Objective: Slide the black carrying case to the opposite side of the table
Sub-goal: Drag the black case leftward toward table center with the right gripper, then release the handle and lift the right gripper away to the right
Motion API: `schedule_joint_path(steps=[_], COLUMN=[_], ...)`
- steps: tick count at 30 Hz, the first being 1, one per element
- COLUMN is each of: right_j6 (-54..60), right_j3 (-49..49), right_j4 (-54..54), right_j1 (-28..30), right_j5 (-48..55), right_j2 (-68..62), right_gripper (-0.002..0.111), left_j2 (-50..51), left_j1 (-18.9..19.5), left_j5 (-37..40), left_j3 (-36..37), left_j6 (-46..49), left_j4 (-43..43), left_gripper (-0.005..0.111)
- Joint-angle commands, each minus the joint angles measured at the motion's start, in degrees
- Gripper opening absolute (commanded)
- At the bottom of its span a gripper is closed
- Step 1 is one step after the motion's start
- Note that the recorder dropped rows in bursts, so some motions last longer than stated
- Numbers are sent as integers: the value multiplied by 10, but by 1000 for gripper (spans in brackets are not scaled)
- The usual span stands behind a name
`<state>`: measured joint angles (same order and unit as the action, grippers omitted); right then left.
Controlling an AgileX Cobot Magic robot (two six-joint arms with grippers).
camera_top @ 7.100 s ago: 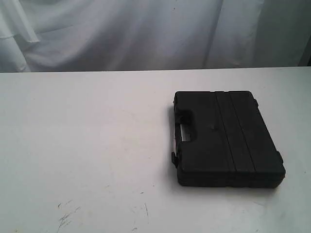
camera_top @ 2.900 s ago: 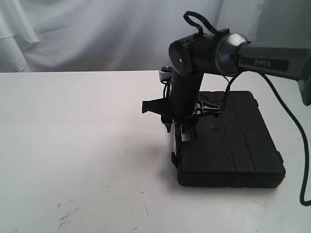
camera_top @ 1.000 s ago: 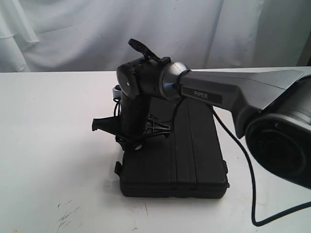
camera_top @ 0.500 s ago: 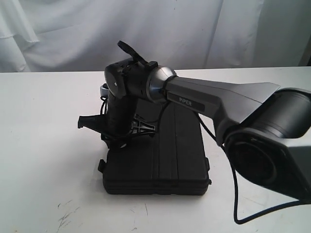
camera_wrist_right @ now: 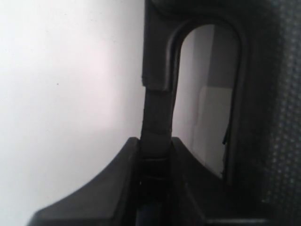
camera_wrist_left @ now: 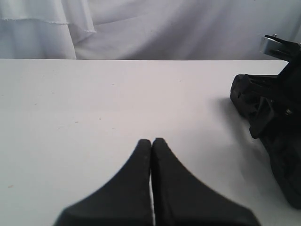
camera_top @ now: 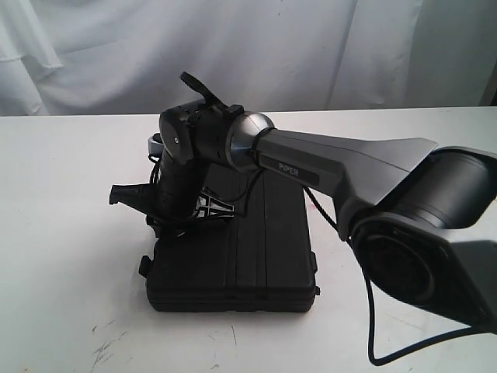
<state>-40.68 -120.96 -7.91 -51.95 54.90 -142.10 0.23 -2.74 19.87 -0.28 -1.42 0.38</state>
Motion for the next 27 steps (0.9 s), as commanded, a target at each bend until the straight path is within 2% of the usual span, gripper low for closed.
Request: schedule_joint_path(steps=[1, 7, 15, 18, 24, 26, 27], right_j6=[6, 6, 25, 33, 54, 106, 143], right_j3=[-8, -8, -8, -9, -18, -23, -23], right_j4=[-21, -13, 1, 7, 63, 66, 66], right_j1=[-5, -5, -4, -4, 10, 23, 30], right_j5=[-26, -11, 12, 12, 53, 80, 92], right_j2=[5, 5, 6, 16, 58, 75, 85], right_gripper=[0, 3, 41, 48, 47, 35, 19], left_j2=[-2, -2, -2, -2, -2, -2, -2], left_j1=[2, 2, 2, 2, 2, 2, 2], left_j5=[-4, -4, -4, -4, -4, -4, -4], left_j3=[3, 3, 3, 3, 3, 3, 3], left_j6=[0, 0, 0, 0, 0, 0, 0], left_j4=[-1, -1, -1, -1, -1, -1, -1], left_gripper=[0, 0, 0, 0, 0, 0, 0])
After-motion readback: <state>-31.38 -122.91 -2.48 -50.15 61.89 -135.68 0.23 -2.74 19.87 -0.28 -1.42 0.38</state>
